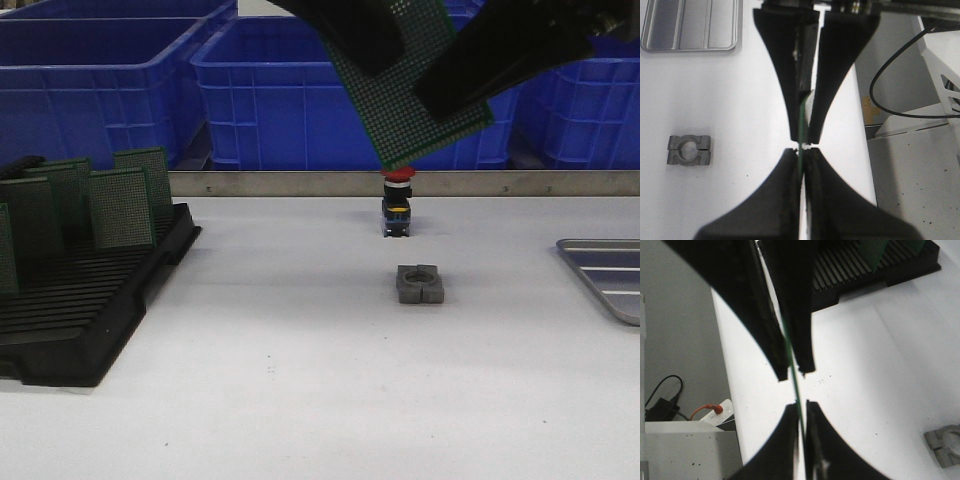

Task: Place circuit board on tray
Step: 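Grasp the board's lower edge with the right gripper, then carry the board with the right gripper and lower it onto the silver tray, then lower the left gripper onto another green board in the rack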

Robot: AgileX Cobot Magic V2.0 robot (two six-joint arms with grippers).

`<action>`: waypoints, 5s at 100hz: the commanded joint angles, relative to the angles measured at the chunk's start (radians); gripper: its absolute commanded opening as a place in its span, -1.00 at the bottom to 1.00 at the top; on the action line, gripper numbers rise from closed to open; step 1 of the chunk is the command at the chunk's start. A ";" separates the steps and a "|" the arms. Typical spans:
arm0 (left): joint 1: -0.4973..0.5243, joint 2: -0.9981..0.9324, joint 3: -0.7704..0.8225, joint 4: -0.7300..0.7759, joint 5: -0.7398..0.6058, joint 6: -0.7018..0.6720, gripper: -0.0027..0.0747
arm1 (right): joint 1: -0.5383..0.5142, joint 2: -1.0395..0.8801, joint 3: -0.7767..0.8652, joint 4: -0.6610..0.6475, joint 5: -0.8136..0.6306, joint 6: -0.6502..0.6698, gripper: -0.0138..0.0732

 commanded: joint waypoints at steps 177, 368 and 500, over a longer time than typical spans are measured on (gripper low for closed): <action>-0.008 -0.042 -0.032 -0.065 0.032 -0.011 0.46 | -0.644 0.459 -0.123 0.046 -0.052 0.570 -0.83; 0.201 -0.079 -0.114 0.477 0.045 -0.010 0.46 | -0.644 0.460 -0.123 0.056 -0.109 0.571 0.54; 0.411 0.195 -0.114 0.495 -0.152 0.173 0.46 | -0.644 0.460 -0.123 0.056 -0.089 0.571 0.53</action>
